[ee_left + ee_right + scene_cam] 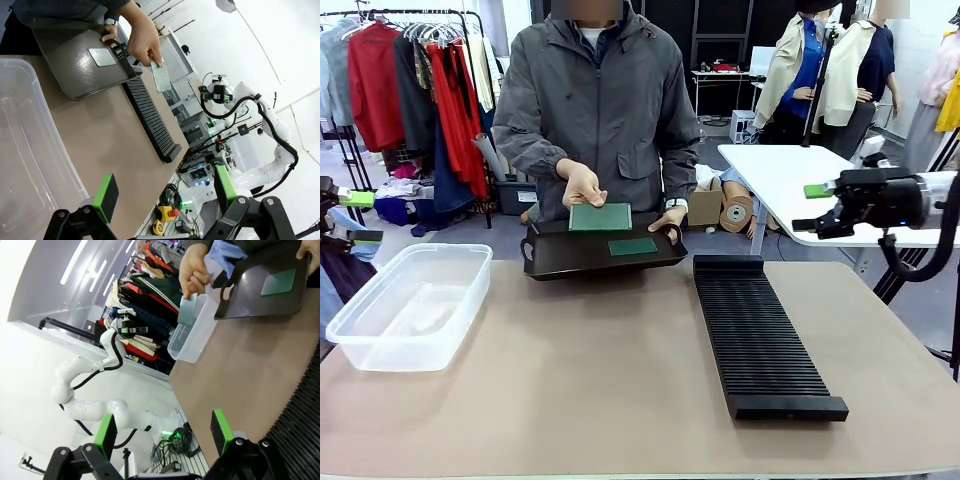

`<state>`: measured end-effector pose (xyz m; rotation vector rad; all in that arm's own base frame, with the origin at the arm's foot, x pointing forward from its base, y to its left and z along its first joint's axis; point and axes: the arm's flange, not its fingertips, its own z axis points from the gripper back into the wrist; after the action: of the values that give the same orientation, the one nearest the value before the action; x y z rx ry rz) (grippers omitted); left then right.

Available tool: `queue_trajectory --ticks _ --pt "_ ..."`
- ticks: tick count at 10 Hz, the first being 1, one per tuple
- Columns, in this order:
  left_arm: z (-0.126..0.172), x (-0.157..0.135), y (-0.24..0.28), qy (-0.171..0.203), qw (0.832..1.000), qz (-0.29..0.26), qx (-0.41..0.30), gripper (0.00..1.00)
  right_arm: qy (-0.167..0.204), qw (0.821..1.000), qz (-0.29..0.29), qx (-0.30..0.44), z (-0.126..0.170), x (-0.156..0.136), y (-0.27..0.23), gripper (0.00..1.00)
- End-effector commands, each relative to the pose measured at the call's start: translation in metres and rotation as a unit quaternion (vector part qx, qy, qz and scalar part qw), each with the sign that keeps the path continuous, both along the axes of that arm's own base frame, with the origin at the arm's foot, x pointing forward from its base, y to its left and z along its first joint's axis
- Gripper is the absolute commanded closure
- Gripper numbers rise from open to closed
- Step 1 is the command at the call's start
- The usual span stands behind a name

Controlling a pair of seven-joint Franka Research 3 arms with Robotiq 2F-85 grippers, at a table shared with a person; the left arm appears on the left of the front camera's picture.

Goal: Sort PCBs into racks and boxes based on the side picked up.
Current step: Pick up the Blank PCB handed by the Human.

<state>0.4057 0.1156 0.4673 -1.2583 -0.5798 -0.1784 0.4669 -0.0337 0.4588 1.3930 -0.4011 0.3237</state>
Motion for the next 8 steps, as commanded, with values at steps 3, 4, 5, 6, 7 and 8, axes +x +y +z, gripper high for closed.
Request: queue_trajectory --ticks 3,4,5,6,7,8 --pt "0.001 -0.002 0.0 0.0 1.0 -0.003 -0.003 0.0 -0.037 0.999 0.011 0.01 -0.018 0.041 0.046 0.0" --pt "0.001 -0.002 0.0 0.0 1.0 -0.003 -0.003 0.0 -0.054 0.998 0.013 0.01 -0.024 0.052 0.06 0.0" --pt "0.001 -0.002 0.0 0.0 1.0 -0.003 -0.003 0.0 -0.063 0.998 0.015 0.012 -0.032 0.061 0.069 0.0" --pt "0.001 -0.002 0.0 0.0 1.0 -0.003 -0.003 0.0 -0.069 0.997 0.013 0.012 -0.04 0.07 0.078 0.0" --pt "0.001 -0.002 0.0 0.0 1.0 -0.003 -0.003 0.0 -0.067 0.997 0.025 0.015 -0.046 0.079 0.088 0.0" --pt "0.001 -0.002 0.0 0.0 1.0 -0.003 -0.003 0.0 -0.053 0.998 0.041 0.013 -0.05 0.088 0.103 0.0"
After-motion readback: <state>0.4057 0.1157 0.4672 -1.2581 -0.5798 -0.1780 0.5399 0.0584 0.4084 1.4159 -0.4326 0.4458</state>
